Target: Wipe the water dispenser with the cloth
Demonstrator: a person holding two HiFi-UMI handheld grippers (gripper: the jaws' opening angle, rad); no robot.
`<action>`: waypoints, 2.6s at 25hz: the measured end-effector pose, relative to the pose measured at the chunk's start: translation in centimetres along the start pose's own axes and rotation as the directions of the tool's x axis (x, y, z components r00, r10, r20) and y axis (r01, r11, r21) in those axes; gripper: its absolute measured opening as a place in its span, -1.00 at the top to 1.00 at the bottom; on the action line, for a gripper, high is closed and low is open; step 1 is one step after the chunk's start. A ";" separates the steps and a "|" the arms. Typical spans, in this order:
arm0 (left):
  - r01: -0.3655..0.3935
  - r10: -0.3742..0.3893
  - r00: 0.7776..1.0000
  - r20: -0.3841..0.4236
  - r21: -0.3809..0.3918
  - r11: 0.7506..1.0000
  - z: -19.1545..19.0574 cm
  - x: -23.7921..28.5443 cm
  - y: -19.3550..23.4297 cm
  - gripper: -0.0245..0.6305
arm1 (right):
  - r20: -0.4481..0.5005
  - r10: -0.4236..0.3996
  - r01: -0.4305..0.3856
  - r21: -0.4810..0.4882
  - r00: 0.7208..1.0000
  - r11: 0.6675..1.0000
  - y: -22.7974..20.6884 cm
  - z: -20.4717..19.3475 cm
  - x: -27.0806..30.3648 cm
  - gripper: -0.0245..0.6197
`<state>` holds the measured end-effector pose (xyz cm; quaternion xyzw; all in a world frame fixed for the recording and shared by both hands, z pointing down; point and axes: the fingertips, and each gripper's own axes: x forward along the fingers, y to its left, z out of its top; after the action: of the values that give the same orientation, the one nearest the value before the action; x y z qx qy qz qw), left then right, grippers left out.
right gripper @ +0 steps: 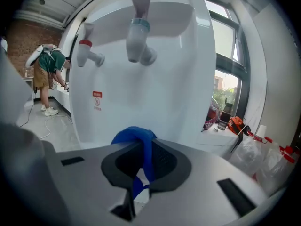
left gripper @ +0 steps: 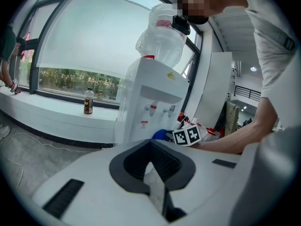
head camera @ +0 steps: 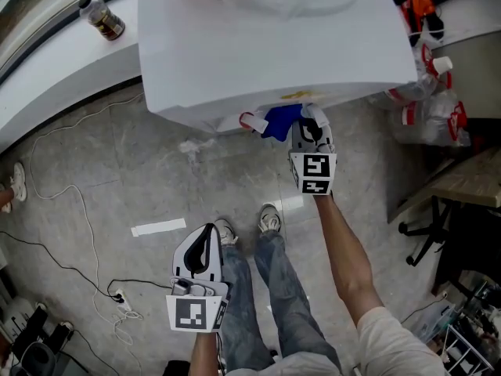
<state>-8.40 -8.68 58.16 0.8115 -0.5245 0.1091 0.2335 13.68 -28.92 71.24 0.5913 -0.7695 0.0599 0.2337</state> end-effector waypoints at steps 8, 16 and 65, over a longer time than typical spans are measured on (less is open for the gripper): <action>-0.009 0.010 1.000 0.010 -0.018 1.000 -0.2 -0.9 1.0 0.89 | 0.011 0.134 -0.134 0.002 0.991 0.991 8.6 0.8 -1.2 0.80; -0.052 0.052 0.999 0.005 -0.039 0.998 -0.7 -2.6 3.9 0.89 | -0.019 0.228 -0.228 0.006 0.973 0.974 16.0 1.2 1.5 0.80; -0.028 0.027 0.999 -0.035 -0.014 1.000 -1.5 -0.2 0.1 0.89 | -0.248 -0.023 0.039 0.059 0.968 0.997 -0.9 -7.8 2.7 0.80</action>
<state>-8.45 -7.78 59.40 0.8004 -0.5322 0.1226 0.2472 16.21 -28.69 79.16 0.5983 -0.7227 0.1540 0.3100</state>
